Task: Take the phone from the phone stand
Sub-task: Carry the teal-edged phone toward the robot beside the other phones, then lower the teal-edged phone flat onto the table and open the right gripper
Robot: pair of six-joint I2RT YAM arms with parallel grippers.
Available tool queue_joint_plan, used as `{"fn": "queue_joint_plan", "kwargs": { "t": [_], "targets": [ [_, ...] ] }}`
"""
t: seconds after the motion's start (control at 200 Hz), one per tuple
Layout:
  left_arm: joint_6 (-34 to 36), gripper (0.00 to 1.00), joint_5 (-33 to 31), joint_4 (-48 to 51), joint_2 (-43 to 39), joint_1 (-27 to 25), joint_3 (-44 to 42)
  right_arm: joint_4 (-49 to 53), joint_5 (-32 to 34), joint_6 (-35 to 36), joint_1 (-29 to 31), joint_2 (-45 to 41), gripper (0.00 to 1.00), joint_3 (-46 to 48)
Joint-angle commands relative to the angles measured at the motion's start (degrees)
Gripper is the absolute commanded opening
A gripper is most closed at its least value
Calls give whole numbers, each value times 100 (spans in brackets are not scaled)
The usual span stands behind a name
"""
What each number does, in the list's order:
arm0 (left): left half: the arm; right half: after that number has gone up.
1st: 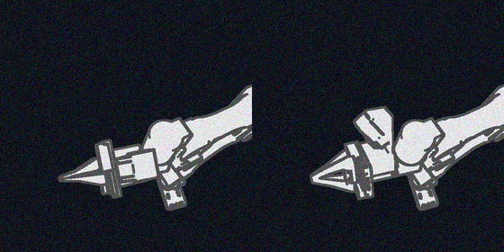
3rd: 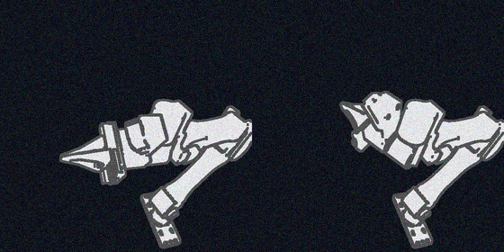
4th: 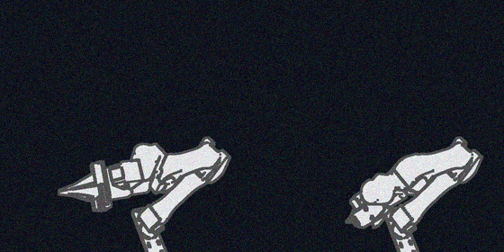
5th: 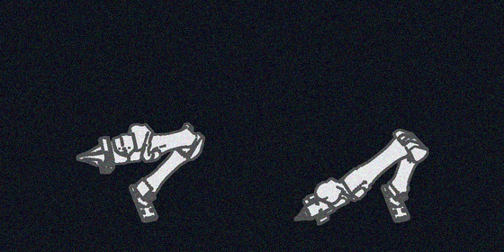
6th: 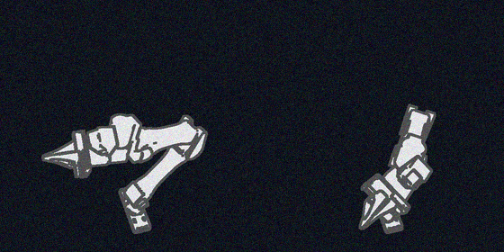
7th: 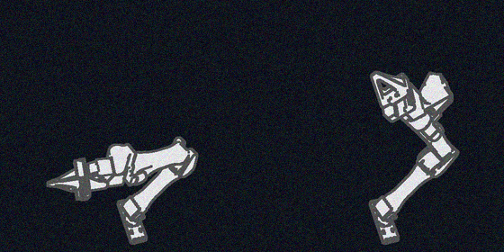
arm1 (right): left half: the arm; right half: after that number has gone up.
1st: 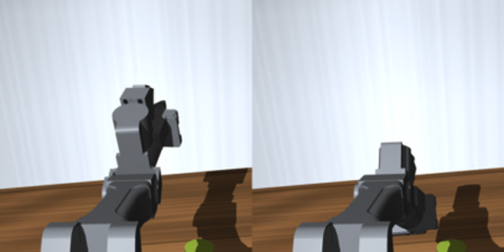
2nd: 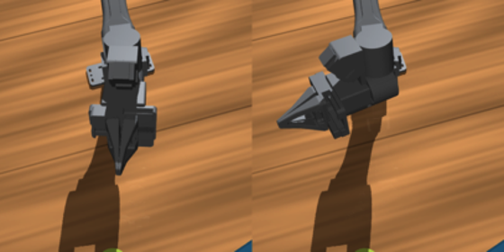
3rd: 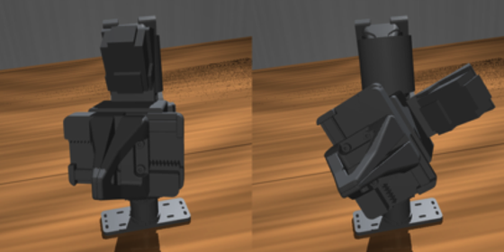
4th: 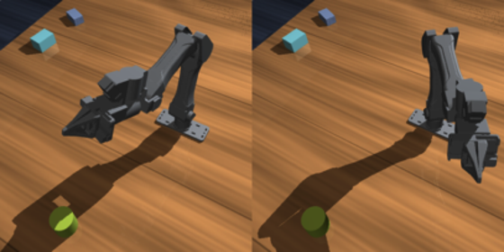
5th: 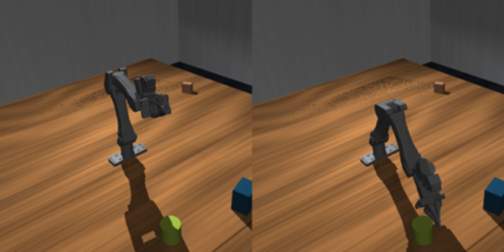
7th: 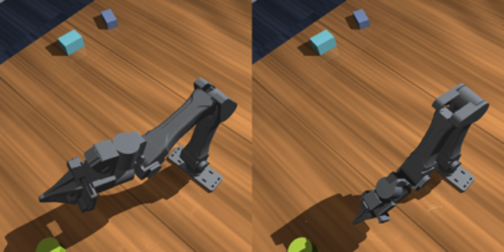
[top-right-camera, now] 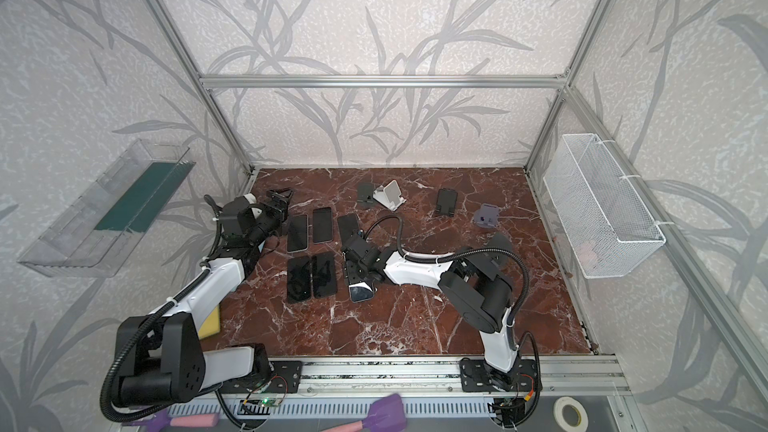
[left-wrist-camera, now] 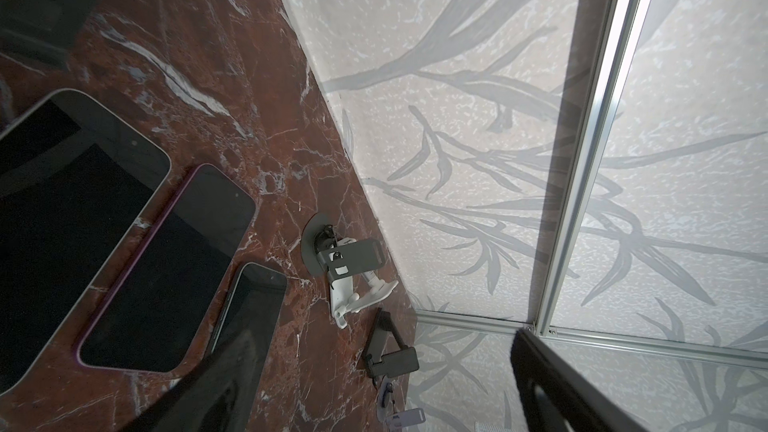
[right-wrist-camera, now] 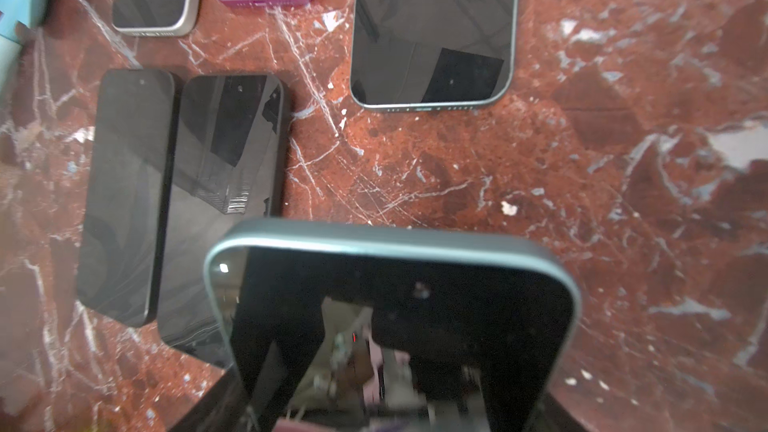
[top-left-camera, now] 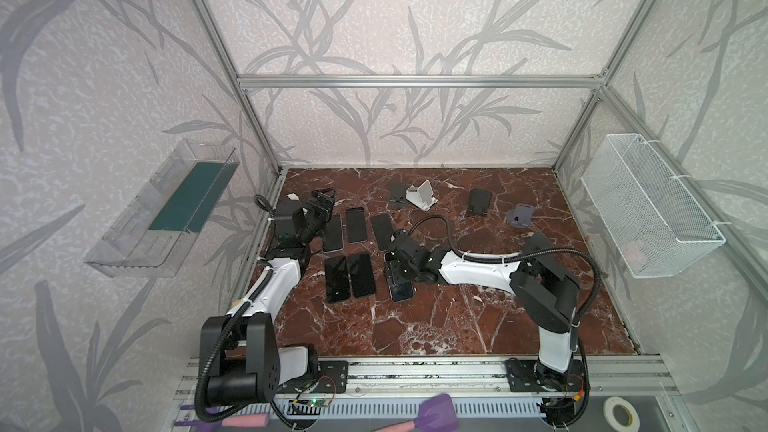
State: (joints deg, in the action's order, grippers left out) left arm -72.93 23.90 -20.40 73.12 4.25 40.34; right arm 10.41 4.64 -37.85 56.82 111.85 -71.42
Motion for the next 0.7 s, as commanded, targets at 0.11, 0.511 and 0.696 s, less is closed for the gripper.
{"fn": "queue_joint_plan", "kwargs": {
  "t": [0.11, 0.511, 0.696],
  "targets": [
    [-79, 96, 185, -268, 77, -16, 108, 242, 348, -31, 128, 293, 63, -14],
    [109, 95, 407, -265, 264, -398, 271, 323, 459, -109, 321, 609, 65, -243],
    [145, 95, 405, -235, 281, -421, 286, 461, 473, -127, 322, 748, 67, -386]
  ]
}}
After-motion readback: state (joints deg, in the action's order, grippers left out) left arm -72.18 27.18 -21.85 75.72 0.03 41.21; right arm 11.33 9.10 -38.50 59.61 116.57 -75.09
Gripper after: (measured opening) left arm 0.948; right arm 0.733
